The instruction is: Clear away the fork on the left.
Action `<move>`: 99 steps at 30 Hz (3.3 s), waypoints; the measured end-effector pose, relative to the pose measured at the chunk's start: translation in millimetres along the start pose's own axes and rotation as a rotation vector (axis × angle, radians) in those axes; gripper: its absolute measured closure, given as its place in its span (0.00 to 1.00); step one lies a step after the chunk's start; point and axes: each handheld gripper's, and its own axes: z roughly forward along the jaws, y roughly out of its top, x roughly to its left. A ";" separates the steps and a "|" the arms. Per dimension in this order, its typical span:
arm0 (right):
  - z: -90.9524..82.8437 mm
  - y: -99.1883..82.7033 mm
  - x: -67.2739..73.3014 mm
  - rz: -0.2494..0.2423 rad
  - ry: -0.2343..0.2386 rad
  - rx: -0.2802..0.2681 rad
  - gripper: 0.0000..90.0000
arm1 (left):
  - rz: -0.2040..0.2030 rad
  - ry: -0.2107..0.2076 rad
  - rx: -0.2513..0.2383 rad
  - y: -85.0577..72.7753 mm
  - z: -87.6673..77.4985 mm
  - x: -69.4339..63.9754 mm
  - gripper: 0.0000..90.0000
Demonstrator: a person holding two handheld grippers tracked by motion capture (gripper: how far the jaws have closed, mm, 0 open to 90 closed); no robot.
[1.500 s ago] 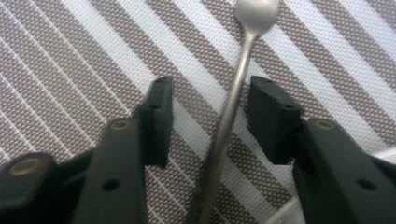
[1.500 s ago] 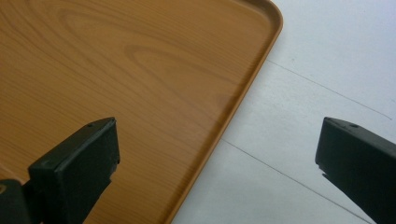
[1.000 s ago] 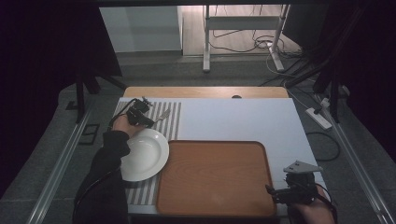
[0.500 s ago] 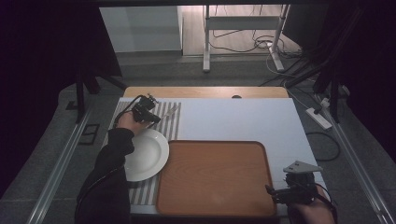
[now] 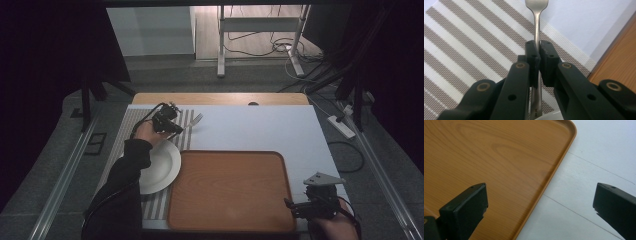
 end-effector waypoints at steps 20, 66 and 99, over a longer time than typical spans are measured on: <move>0.0 -0.1 0.2 -0.004 0.004 -0.003 0.00 | 0.059 -0.033 0.023 15.0 9.7 -44.2 0.95; -2.3 -0.2 3.1 -0.036 0.001 -0.022 0.00 | 0.053 -0.109 0.072 -33.1 6.3 -180.5 0.95; -1.3 0.0 4.0 -0.045 0.001 -0.022 0.00 | 0.127 -0.146 -0.035 -24.2 24.1 -221.1 0.99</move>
